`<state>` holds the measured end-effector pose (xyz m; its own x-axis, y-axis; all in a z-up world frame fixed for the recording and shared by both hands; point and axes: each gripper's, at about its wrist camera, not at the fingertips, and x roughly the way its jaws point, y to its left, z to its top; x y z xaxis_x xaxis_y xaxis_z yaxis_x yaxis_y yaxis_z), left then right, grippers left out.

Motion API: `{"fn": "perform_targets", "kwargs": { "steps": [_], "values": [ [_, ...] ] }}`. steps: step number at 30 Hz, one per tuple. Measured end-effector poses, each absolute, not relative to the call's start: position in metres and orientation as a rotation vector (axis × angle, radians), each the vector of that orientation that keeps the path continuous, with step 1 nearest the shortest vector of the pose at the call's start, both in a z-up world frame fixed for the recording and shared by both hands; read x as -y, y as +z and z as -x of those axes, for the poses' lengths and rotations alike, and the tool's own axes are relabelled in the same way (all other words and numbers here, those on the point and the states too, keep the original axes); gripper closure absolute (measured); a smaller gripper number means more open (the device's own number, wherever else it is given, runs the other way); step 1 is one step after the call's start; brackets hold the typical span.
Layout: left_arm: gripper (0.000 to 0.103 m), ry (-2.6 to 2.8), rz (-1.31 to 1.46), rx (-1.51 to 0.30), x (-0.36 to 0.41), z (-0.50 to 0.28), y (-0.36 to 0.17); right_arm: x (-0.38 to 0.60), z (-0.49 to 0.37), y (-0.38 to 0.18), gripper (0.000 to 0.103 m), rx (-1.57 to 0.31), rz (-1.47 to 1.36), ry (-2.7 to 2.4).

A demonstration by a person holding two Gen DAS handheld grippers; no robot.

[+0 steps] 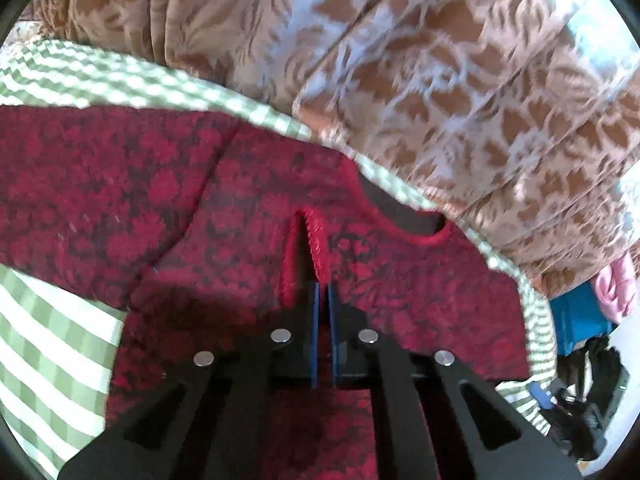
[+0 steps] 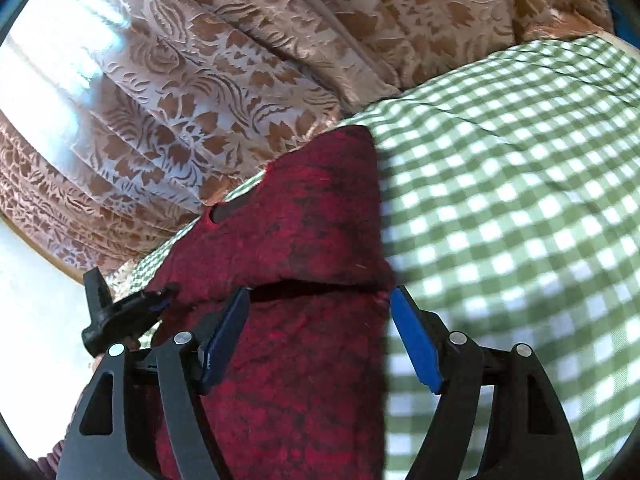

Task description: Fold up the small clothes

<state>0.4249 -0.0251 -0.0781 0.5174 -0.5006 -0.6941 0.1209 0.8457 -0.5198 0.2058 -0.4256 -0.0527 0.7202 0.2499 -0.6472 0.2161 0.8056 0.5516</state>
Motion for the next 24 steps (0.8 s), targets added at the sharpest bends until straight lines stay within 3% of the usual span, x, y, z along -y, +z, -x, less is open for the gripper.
{"fn": "perform_targets", "kwargs": {
  "steps": [7, 12, 15, 18, 19, 24],
  "values": [
    [0.1, -0.323, 0.354, -0.84, 0.004, -0.417, -0.042, 0.388, -0.289, -0.066, 0.039, -0.843, -0.5, -0.023],
    [0.094, -0.209, 0.267, -0.997, 0.002, -0.431, -0.097, 0.374, -0.318, -0.099, 0.04, -0.89, -0.351, -0.144],
    [0.09, -0.214, 0.278, -0.961, -0.001, -0.426, -0.107, 0.362, -0.315, -0.102, 0.037, -0.858, -0.259, -0.174],
    [0.073, -0.233, 0.335, -0.982, -0.011, -0.425, -0.101, 0.358, -0.317, -0.103, 0.033, -0.863, -0.221, -0.183],
    [0.063, -0.243, 0.372, -0.986, -0.017, -0.422, -0.098, 0.357, -0.317, -0.103, 0.033, -0.864, -0.211, -0.186],
    [0.056, -0.216, 0.532, -0.948, -0.063, -0.394, -0.085, 0.354, -0.315, -0.103, 0.032, -0.86, -0.187, -0.197]
  ]
}}
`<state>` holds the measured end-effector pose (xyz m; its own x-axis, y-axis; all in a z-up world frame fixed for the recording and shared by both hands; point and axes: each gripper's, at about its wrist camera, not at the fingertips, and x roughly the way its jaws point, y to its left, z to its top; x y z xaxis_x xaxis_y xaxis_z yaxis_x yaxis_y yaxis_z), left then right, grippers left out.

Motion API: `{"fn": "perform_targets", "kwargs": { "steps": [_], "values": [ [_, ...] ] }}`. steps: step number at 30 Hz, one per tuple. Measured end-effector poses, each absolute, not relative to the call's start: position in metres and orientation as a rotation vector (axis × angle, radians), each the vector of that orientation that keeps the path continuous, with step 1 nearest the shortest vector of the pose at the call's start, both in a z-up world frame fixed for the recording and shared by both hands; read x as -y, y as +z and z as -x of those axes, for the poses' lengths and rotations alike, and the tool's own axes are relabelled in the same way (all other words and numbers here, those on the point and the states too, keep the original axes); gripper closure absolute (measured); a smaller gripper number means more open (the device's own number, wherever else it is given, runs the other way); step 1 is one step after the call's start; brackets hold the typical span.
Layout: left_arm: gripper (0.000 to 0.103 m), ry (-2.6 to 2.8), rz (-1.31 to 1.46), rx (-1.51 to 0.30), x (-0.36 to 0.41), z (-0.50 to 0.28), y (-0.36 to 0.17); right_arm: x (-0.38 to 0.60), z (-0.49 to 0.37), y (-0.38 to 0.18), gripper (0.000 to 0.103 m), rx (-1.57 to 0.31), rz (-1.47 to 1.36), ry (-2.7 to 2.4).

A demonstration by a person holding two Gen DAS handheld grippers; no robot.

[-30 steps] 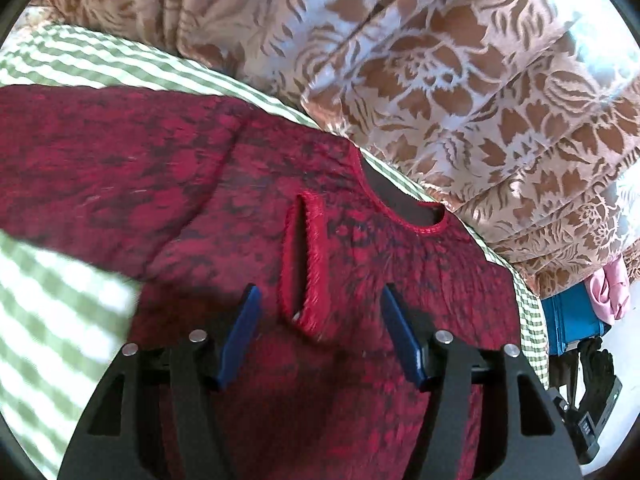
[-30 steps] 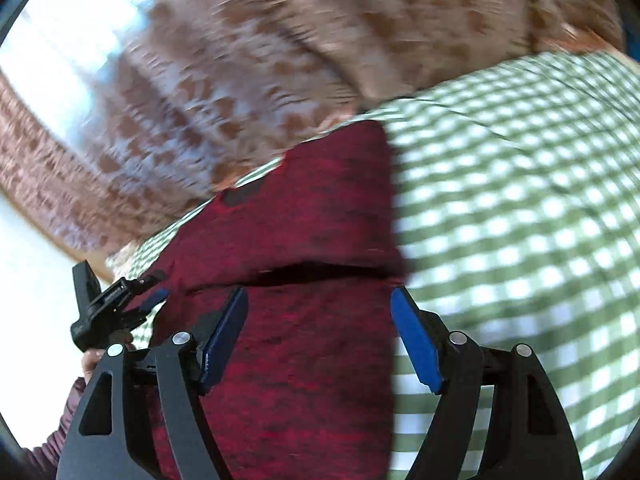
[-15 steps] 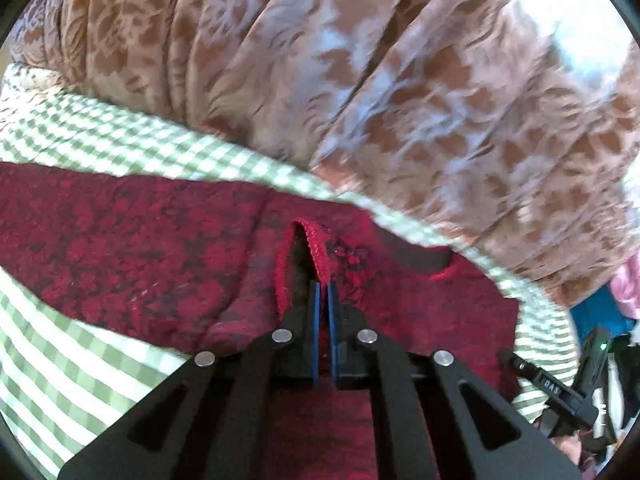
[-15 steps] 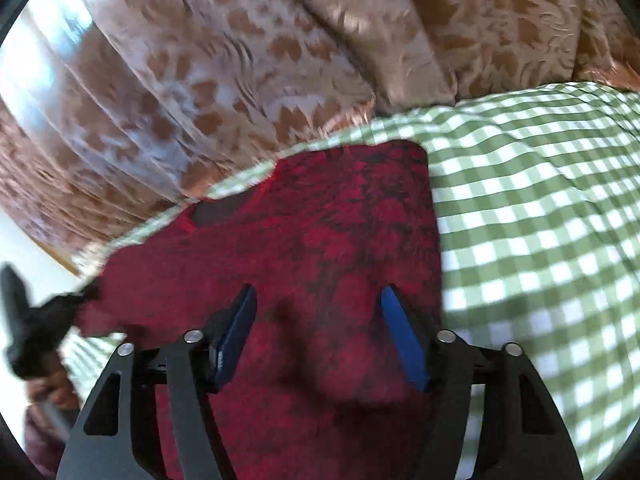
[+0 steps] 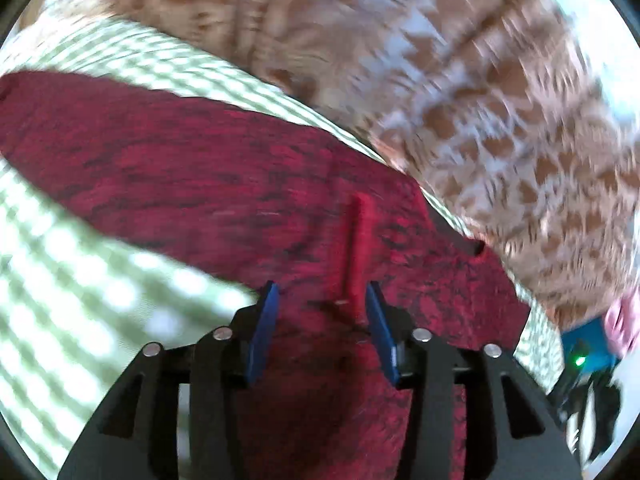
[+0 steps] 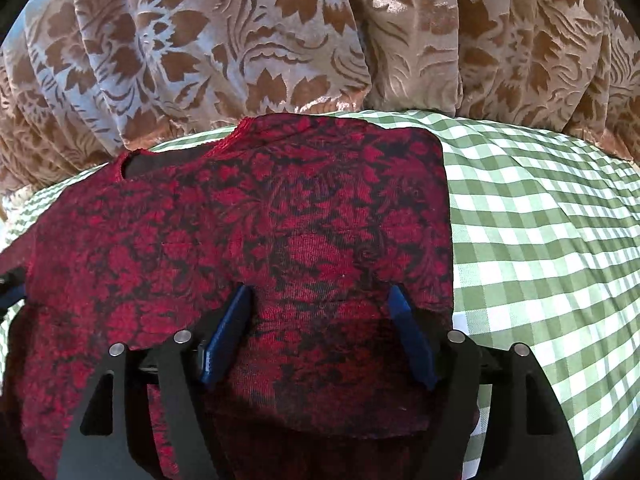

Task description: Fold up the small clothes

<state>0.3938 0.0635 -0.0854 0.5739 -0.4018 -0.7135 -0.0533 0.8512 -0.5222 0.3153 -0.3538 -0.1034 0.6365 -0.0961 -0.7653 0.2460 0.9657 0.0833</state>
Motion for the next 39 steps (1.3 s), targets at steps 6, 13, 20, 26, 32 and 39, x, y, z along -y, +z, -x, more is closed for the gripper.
{"fn": "perform_targets", "kwargs": {
  "steps": [6, 13, 20, 26, 32, 39],
  "values": [
    [0.047, -0.028, 0.797, -0.85, -0.183, -0.362, -0.089, 0.353, -0.315, -0.103, 0.031, -0.858, -0.178, -0.202],
    [0.048, 0.197, 1.011, -0.788, -0.306, -0.347, -0.113, 0.353, -0.316, -0.103, 0.031, -0.858, -0.176, -0.202],
    [0.049, 0.277, 1.087, -0.772, -0.337, -0.382, -0.126, 0.352, -0.316, -0.102, 0.031, -0.858, -0.164, -0.207],
    [0.056, 0.339, 1.098, -0.793, -0.347, -0.411, -0.136, 0.352, -0.317, -0.102, 0.03, -0.857, -0.159, -0.208],
    [0.091, 0.307, 1.014, -0.819, -0.339, -0.435, -0.119, 0.352, -0.318, -0.103, 0.029, -0.857, -0.152, -0.211],
    [0.093, 0.09, 0.808, -0.698, -0.269, -0.432, -0.035, 0.352, -0.319, -0.104, 0.029, -0.856, -0.152, -0.209]
  ]
}}
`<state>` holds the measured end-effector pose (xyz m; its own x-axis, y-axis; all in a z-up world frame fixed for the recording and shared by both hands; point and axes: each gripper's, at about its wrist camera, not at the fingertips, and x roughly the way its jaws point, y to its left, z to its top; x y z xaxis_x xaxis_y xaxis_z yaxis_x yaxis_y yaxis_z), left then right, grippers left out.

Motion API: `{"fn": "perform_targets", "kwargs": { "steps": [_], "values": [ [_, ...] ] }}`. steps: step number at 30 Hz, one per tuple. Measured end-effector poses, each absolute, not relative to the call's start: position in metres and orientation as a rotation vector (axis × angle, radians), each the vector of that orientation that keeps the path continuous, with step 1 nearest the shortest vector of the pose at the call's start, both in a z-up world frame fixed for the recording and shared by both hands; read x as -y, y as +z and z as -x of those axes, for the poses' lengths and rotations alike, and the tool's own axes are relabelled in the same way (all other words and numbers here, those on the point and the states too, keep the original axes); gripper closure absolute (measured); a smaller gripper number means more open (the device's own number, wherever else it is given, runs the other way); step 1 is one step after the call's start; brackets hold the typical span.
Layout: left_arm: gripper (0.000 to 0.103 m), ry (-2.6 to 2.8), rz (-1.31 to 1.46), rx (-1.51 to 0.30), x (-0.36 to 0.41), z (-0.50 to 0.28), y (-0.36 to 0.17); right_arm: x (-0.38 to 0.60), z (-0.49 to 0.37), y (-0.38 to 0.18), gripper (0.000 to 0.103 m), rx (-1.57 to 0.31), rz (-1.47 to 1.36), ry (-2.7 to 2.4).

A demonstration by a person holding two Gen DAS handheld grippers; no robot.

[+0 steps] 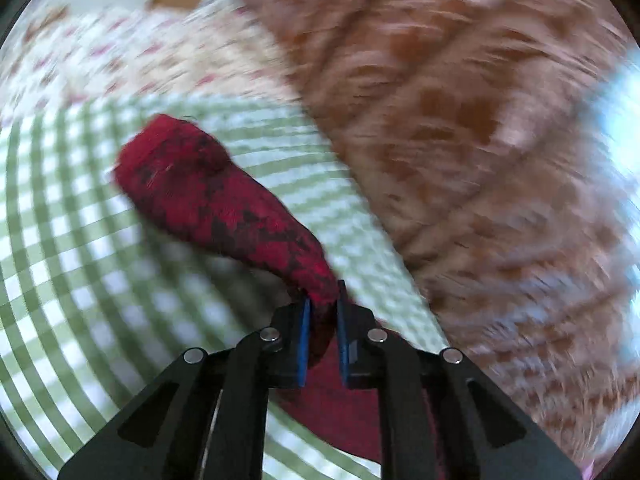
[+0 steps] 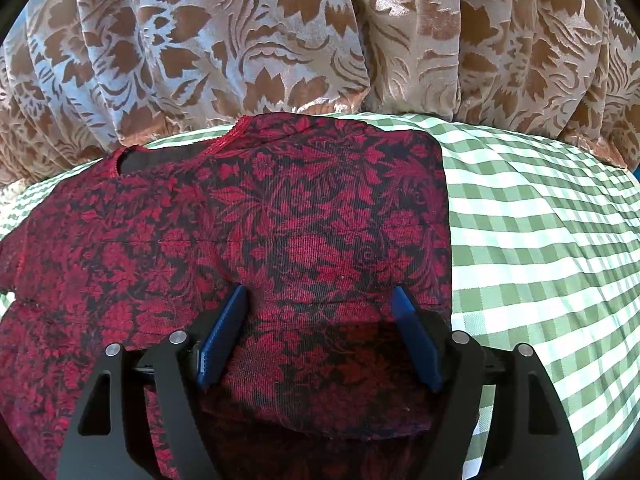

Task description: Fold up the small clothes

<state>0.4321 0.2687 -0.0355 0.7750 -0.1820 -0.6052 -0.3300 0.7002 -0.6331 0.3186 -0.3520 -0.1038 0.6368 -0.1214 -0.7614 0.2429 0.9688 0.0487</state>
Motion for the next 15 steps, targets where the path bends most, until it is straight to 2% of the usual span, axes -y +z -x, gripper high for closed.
{"fn": "perform_targets", "kwargs": {
  "steps": [3, 7, 12, 15],
  "values": [
    [0.093, -0.037, 0.676, -0.648, -0.214, -0.422, 0.001, 0.352, -0.318, -0.104, 0.029, -0.856, -0.152, -0.209],
    [0.093, -0.19, 0.502, -0.639, -0.124, -0.414, 0.024, 0.354, -0.319, -0.104, 0.029, -0.852, -0.159, -0.203],
    [0.093, -0.351, 0.296, -0.752, 0.001, -0.405, -0.003, 0.354, -0.317, -0.104, 0.029, -0.846, -0.17, -0.2],
    [0.092, -0.39, 0.214, -0.838, 0.047, -0.405, -0.028, 0.355, -0.316, -0.105, 0.027, -0.842, -0.18, -0.194]
  ]
}}
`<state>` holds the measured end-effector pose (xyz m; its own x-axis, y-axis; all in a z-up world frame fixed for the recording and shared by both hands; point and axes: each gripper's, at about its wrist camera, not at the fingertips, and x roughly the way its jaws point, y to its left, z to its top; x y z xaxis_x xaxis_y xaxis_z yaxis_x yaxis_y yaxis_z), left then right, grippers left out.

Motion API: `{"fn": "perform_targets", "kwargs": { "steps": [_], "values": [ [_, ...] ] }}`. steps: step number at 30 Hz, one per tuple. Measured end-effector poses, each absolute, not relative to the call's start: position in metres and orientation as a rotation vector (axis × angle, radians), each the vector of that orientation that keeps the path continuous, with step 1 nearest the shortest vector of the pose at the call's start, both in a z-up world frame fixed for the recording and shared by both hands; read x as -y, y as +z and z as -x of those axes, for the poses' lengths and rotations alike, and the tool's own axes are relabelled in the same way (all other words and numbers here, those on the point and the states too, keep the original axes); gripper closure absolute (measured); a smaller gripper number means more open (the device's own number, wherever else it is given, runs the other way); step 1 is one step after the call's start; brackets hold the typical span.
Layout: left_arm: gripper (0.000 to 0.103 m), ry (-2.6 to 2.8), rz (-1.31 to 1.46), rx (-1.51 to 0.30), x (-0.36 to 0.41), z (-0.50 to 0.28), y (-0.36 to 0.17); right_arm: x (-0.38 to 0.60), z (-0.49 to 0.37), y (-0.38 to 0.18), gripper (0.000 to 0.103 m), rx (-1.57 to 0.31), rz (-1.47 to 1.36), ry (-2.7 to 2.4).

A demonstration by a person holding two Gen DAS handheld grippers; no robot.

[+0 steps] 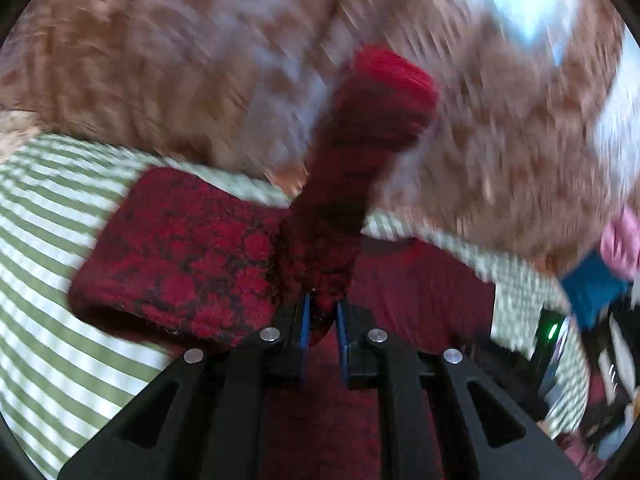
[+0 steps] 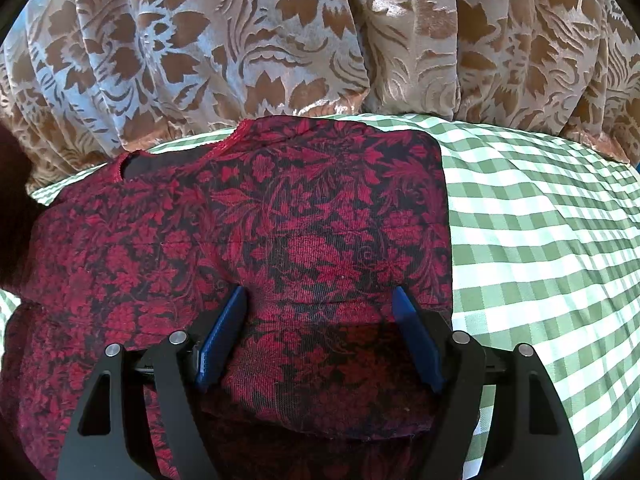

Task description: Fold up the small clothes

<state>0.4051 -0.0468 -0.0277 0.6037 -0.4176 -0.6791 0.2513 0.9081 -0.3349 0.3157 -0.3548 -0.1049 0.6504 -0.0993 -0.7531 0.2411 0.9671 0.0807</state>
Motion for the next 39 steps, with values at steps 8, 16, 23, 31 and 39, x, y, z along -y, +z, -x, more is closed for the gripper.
{"fn": "perform_targets", "kwargs": {
  "steps": [8, 16, 23, 31, 39],
  "values": [
    [0.071, -0.382, 0.051, -0.932, 0.089, -0.392, -0.058, 0.356, -0.314, -0.106, 0.023, -0.834, -0.217, -0.165],
    [0.044, -0.409, 0.115, -0.894, 0.073, -0.37, -0.041, 0.369, -0.306, -0.084, 0.018, -0.825, -0.386, -0.097],
    [0.044, -0.339, 0.195, -0.907, 0.034, -0.34, -0.051, 0.34, -0.295, -0.058, 0.018, -0.768, -0.609, 0.132],
    [0.044, -0.255, 0.282, -0.939, -0.011, -0.316, -0.068, 0.267, -0.333, -0.077, 0.078, -0.921, -0.464, 0.139],
    [0.044, -0.212, 0.332, -0.953, -0.033, -0.308, -0.08, 0.279, -0.295, 0.022, 0.093, -0.653, -0.412, 0.205]
  ]
}}
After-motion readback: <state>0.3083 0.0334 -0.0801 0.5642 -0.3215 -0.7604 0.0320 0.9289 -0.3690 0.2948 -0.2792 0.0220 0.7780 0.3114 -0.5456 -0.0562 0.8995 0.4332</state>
